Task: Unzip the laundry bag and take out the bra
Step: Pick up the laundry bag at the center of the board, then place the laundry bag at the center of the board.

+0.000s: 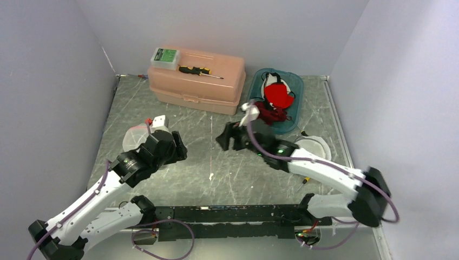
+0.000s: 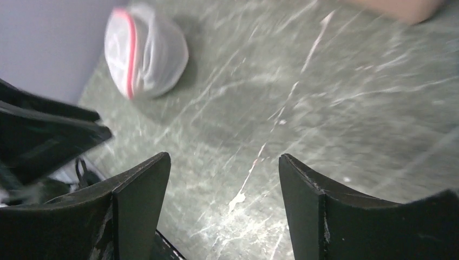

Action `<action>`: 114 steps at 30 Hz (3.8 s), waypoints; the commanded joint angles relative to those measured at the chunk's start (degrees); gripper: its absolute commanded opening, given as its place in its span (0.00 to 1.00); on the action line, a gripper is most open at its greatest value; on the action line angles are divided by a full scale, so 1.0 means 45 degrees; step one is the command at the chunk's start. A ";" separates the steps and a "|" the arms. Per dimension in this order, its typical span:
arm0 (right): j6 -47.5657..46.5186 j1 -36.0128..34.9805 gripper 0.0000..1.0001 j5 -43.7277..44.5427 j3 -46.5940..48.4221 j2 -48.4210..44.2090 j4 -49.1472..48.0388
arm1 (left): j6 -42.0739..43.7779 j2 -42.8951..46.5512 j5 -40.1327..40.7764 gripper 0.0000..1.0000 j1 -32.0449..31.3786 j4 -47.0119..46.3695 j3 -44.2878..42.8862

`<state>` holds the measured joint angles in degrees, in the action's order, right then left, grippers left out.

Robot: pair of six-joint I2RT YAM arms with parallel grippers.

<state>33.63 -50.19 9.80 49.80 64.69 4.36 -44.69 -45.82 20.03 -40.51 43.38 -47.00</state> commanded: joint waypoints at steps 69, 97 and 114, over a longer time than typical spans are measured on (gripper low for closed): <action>-0.1220 0.0889 0.00 -0.8732 -0.1959 -0.2505 0.0537 | 0.3131 0.1329 -0.5710 0.83 0.0063 -0.5193 0.0801; 0.0530 0.2361 0.70 -0.7279 -0.6180 -0.6259 0.1008 | 0.8084 -0.6697 -1.1148 0.85 0.0176 -0.3183 -0.4069; 0.1367 0.2337 0.70 -0.7615 -0.7830 -0.8561 0.1201 | 1.1443 -1.2695 -1.4906 0.83 0.0509 0.0788 -0.8360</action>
<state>39.53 -39.68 -24.38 14.22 27.79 10.33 2.02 -100.53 -39.09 -38.06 41.65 -82.13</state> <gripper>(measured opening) 0.702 0.835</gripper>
